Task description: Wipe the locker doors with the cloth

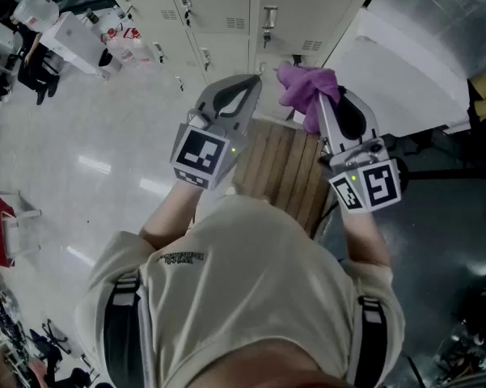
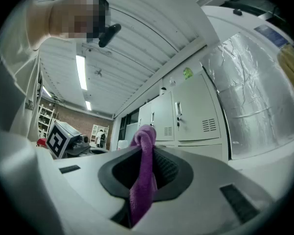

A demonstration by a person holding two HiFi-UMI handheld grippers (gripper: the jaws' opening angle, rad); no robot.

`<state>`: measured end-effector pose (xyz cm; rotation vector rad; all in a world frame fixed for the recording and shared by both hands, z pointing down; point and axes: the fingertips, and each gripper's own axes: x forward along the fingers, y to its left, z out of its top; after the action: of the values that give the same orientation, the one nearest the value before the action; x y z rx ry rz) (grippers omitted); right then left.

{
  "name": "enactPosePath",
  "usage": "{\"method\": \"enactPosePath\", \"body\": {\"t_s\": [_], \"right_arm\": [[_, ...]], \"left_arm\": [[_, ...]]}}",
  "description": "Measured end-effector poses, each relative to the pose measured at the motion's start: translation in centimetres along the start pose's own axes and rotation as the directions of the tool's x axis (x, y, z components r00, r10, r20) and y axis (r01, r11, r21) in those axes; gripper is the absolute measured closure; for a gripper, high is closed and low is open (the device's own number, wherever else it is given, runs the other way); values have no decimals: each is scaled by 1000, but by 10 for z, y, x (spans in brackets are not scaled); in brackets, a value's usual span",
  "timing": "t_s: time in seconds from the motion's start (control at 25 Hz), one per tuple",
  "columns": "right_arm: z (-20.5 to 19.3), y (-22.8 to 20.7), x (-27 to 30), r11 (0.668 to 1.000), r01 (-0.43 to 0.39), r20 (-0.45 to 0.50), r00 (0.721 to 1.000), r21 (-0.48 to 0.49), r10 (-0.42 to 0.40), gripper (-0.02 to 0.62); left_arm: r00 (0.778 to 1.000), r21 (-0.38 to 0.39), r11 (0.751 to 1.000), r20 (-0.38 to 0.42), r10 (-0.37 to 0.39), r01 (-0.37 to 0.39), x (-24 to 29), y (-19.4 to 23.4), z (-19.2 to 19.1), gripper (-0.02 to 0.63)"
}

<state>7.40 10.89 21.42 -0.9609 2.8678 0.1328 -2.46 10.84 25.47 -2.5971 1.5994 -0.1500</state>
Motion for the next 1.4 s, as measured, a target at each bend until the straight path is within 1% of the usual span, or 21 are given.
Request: {"method": "enactPosePath", "body": {"t_s": [0.6, 0.8, 0.96, 1.16, 1.4], "right_arm": [[-9, -14, -21, 1000, -6, -3, 1000, 22, 6, 549], [-10, -25, -31, 1000, -17, 8, 1000, 26, 16, 549], [-12, -28, -27, 999, -31, 20, 999, 32, 30, 548], [-17, -30, -10, 997, -54, 30, 998, 47, 52, 548], [-21, -44, 27, 998, -43, 36, 998, 39, 42, 548]], "left_arm": [[1000, 1, 1000, -15, 17, -17, 6, -23, -2, 606], [999, 13, 999, -14, 37, -37, 10, -32, -2, 606], [998, 16, 999, -24, 51, -51, 11, -34, -5, 606], [997, 16, 998, -38, 64, -64, 16, -24, -11, 606], [998, 8, 998, -28, 59, -59, 37, 11, -16, 606]]}}
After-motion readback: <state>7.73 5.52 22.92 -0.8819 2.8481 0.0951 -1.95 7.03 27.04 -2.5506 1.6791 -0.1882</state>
